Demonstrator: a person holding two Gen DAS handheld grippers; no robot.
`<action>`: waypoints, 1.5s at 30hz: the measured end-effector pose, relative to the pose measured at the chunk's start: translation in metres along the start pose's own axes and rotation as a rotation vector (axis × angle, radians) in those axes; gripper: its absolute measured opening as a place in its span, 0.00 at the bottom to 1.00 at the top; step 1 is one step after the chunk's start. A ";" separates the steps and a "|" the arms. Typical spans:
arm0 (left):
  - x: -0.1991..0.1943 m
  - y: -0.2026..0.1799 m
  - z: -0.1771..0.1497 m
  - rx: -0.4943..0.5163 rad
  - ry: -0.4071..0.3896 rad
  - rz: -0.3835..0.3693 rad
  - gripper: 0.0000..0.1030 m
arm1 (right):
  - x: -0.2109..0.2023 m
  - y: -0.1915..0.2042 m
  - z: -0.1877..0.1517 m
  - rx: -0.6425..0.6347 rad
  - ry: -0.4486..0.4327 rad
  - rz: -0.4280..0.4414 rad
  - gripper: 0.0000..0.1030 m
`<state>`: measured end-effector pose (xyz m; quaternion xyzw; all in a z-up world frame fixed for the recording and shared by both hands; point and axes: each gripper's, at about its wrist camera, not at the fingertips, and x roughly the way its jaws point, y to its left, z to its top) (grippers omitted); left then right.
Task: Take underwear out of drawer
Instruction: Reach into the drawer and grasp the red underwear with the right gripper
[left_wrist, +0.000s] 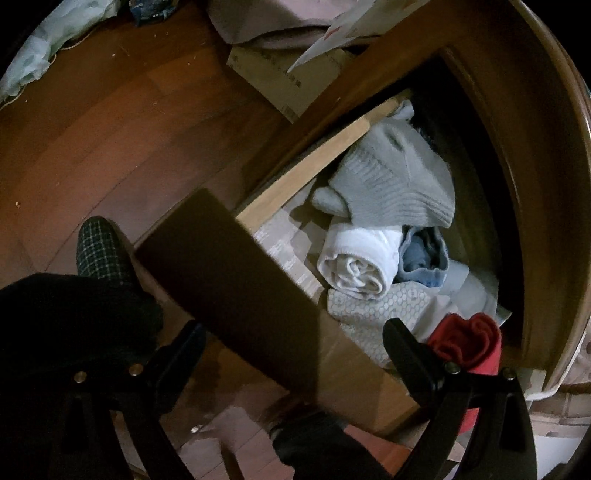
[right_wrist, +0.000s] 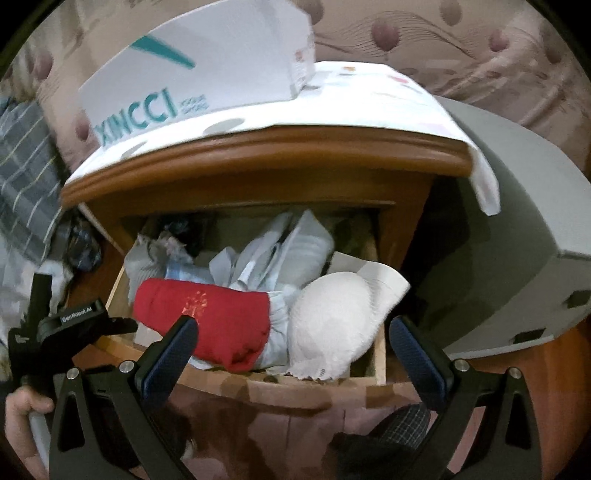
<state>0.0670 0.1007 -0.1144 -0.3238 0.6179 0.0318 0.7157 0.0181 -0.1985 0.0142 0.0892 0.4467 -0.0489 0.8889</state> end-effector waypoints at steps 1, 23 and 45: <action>-0.001 0.000 -0.001 0.004 -0.001 0.004 0.97 | 0.001 0.003 -0.001 -0.017 0.007 0.007 0.99; -0.010 -0.031 0.009 0.256 -0.112 0.199 0.95 | 0.035 0.059 0.005 -0.275 0.199 0.221 0.99; -0.099 -0.078 0.024 0.631 -0.315 0.264 0.95 | 0.104 0.073 0.000 -0.356 0.382 0.181 0.98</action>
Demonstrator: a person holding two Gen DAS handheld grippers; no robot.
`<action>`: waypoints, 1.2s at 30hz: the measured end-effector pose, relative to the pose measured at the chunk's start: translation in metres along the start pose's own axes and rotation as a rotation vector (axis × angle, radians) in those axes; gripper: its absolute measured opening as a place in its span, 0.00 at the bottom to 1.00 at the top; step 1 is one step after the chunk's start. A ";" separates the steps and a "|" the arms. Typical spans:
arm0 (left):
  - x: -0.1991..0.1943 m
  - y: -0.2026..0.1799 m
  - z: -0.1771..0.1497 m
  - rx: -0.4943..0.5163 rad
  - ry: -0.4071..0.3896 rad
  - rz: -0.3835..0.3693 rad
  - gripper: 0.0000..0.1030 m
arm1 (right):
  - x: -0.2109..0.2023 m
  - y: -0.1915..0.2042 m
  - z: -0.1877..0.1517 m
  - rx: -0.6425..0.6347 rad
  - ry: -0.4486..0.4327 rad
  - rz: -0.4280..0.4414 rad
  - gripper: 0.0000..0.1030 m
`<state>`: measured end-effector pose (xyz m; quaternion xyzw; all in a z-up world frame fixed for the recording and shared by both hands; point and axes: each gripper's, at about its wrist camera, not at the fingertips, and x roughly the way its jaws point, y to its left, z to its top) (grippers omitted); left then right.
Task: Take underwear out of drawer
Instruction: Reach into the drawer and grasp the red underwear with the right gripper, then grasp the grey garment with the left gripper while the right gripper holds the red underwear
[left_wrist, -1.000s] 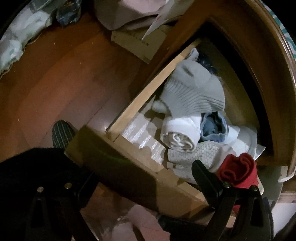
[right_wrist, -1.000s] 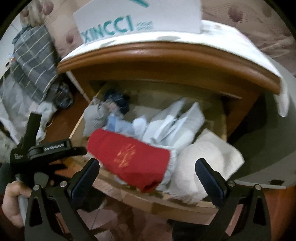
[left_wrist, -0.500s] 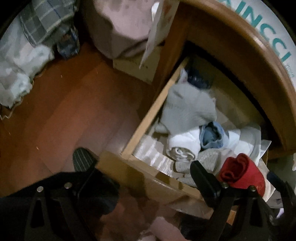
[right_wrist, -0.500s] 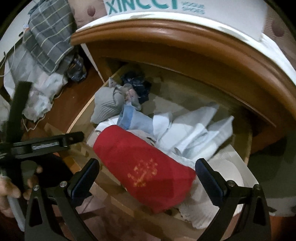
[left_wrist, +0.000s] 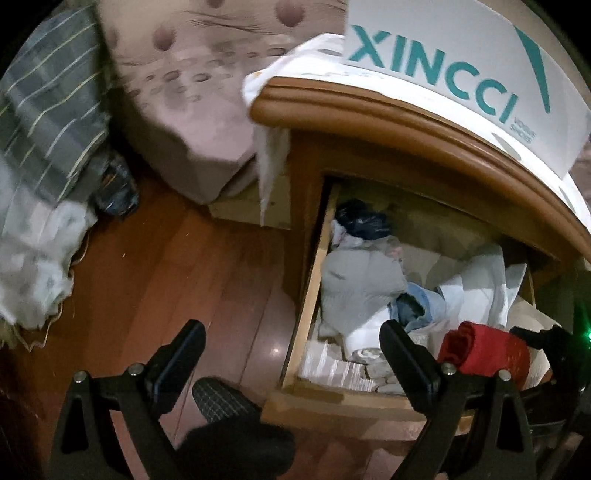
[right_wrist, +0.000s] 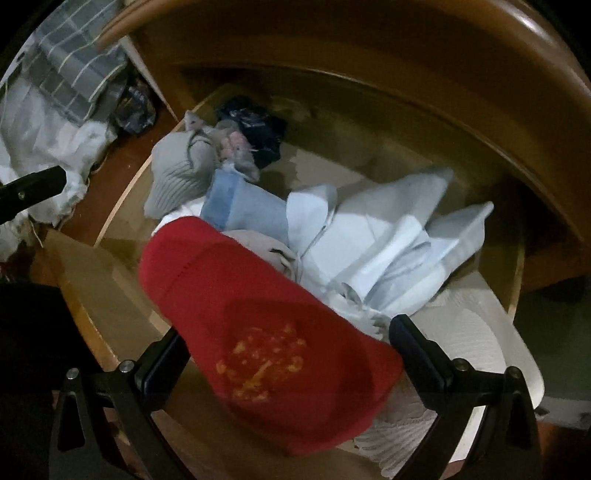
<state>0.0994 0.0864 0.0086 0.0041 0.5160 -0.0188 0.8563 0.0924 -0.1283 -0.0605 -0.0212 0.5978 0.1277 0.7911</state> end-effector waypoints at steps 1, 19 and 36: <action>0.004 -0.001 0.001 0.004 0.009 -0.012 0.95 | -0.001 -0.001 0.000 0.008 -0.004 0.001 0.97; 0.037 -0.040 0.019 0.337 0.035 -0.211 0.95 | -0.024 -0.015 -0.011 0.139 -0.091 -0.031 0.50; 0.094 -0.077 0.024 0.460 0.123 -0.143 0.95 | -0.072 -0.071 -0.039 0.406 -0.232 0.015 0.50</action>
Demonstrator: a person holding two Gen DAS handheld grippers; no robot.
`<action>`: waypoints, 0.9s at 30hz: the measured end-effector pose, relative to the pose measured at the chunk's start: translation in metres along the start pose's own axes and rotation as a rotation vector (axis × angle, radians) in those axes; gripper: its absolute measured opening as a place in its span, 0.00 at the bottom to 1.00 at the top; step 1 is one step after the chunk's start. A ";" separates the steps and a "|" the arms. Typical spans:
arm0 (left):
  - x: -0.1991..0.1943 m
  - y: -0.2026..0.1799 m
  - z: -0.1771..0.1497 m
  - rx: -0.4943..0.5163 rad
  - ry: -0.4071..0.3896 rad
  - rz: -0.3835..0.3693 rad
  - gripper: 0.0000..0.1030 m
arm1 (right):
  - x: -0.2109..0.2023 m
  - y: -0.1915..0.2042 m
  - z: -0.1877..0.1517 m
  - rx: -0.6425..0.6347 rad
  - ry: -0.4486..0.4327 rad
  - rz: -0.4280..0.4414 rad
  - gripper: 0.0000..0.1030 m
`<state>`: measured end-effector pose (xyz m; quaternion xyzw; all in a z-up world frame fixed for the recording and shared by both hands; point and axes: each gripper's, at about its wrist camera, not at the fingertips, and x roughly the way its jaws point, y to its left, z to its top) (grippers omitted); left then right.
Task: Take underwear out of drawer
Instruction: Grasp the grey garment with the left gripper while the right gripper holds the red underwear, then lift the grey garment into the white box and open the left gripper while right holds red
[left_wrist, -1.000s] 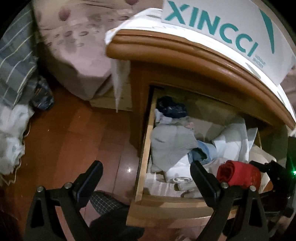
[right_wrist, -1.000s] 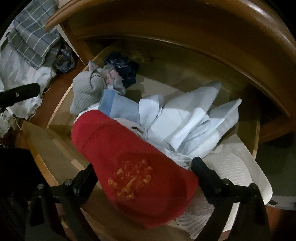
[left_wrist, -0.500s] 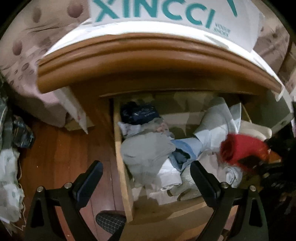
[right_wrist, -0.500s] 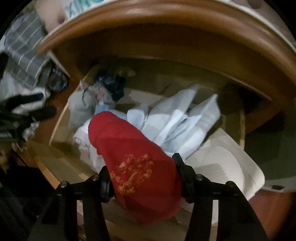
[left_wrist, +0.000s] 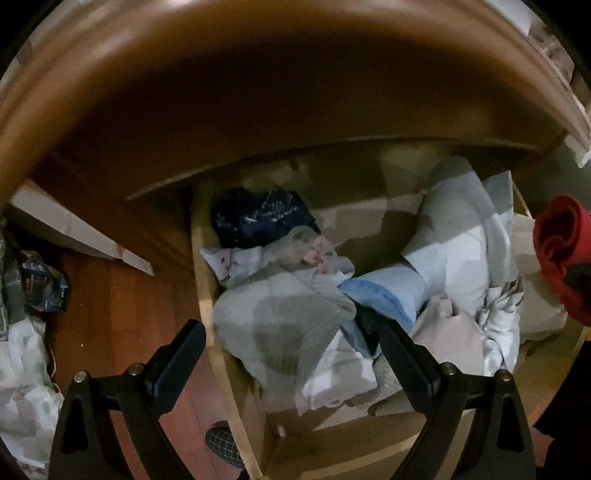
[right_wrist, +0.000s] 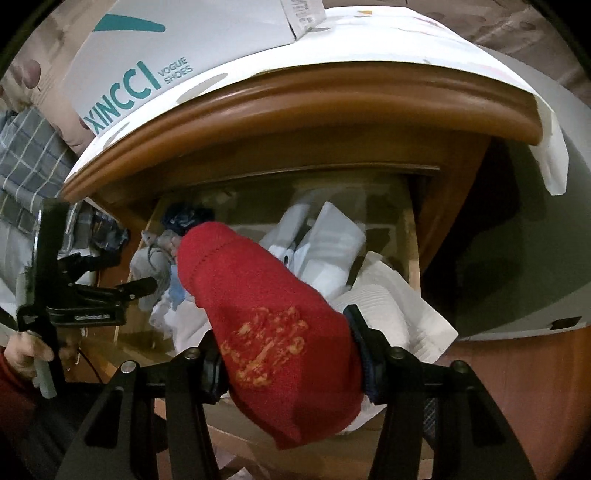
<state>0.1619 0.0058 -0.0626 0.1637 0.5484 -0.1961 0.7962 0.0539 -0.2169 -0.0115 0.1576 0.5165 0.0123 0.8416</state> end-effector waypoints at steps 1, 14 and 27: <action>0.002 0.000 0.001 0.000 0.003 0.005 0.95 | 0.001 0.000 0.000 0.003 0.004 0.007 0.50; 0.019 -0.001 0.004 -0.013 0.046 0.076 0.70 | 0.007 -0.002 -0.001 0.010 0.026 0.033 0.51; -0.004 0.017 -0.019 -0.200 0.071 -0.004 0.33 | 0.006 0.001 -0.002 0.009 0.018 0.042 0.51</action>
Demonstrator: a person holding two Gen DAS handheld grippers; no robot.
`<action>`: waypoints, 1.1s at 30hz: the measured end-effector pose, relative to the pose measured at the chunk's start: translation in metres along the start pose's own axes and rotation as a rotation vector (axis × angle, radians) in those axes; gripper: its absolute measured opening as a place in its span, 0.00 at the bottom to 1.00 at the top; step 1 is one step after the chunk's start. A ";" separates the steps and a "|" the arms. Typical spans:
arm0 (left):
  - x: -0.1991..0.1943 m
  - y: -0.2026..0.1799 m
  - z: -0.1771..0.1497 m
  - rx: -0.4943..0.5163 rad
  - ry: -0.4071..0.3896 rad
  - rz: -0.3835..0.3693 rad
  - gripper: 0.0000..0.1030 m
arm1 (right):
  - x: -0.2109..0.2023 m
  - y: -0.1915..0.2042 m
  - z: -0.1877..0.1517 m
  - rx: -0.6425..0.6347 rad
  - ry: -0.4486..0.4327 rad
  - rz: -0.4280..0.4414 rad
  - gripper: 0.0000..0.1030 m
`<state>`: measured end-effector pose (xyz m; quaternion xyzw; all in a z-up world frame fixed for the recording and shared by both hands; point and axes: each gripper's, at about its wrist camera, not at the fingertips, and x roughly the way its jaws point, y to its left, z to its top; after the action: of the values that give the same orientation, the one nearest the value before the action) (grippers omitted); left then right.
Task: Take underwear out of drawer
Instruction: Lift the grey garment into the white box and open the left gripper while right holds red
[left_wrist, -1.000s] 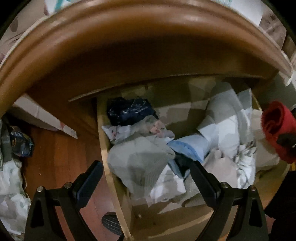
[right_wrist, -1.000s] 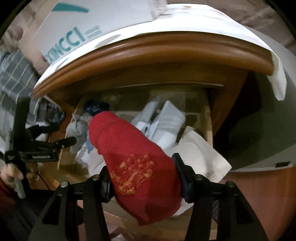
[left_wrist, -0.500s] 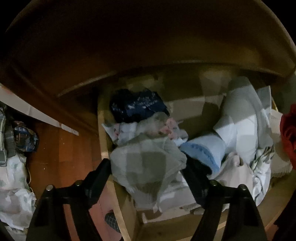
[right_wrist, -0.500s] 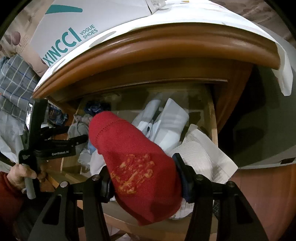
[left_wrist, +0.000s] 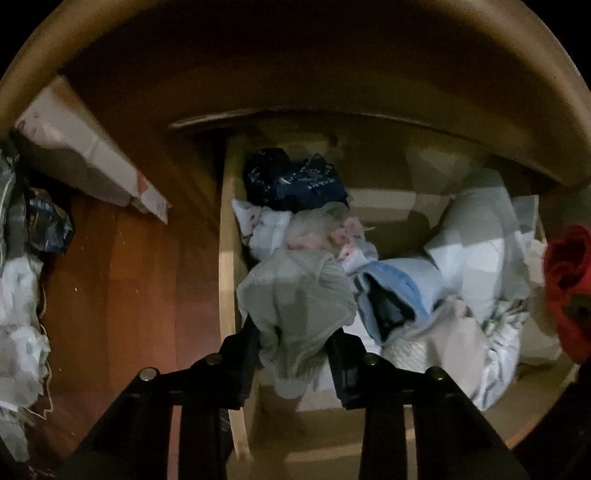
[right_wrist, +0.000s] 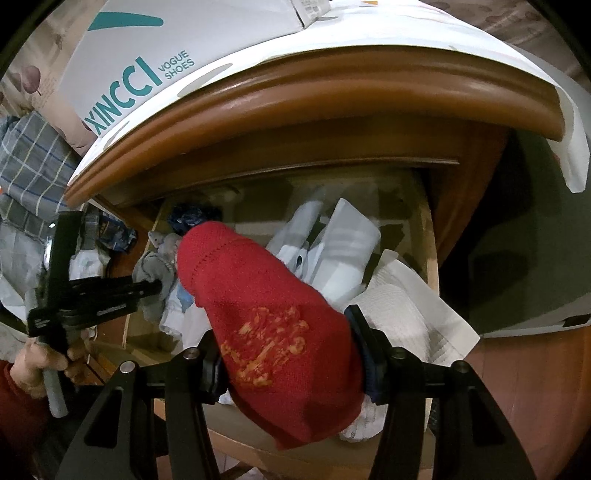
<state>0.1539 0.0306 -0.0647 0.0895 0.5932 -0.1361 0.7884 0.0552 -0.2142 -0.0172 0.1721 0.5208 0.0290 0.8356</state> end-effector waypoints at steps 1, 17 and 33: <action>-0.005 0.000 -0.003 -0.003 -0.005 -0.014 0.33 | 0.000 0.000 -0.001 -0.001 -0.001 -0.001 0.51; -0.174 0.009 -0.006 -0.019 -0.268 -0.152 0.33 | 0.002 0.001 -0.003 -0.011 0.004 -0.043 0.51; -0.310 0.018 0.122 -0.061 -0.535 -0.157 0.33 | 0.000 -0.007 -0.006 0.032 -0.011 -0.120 0.50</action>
<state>0.1903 0.0442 0.2670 -0.0199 0.3732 -0.1976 0.9063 0.0493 -0.2195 -0.0219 0.1543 0.5261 -0.0304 0.8358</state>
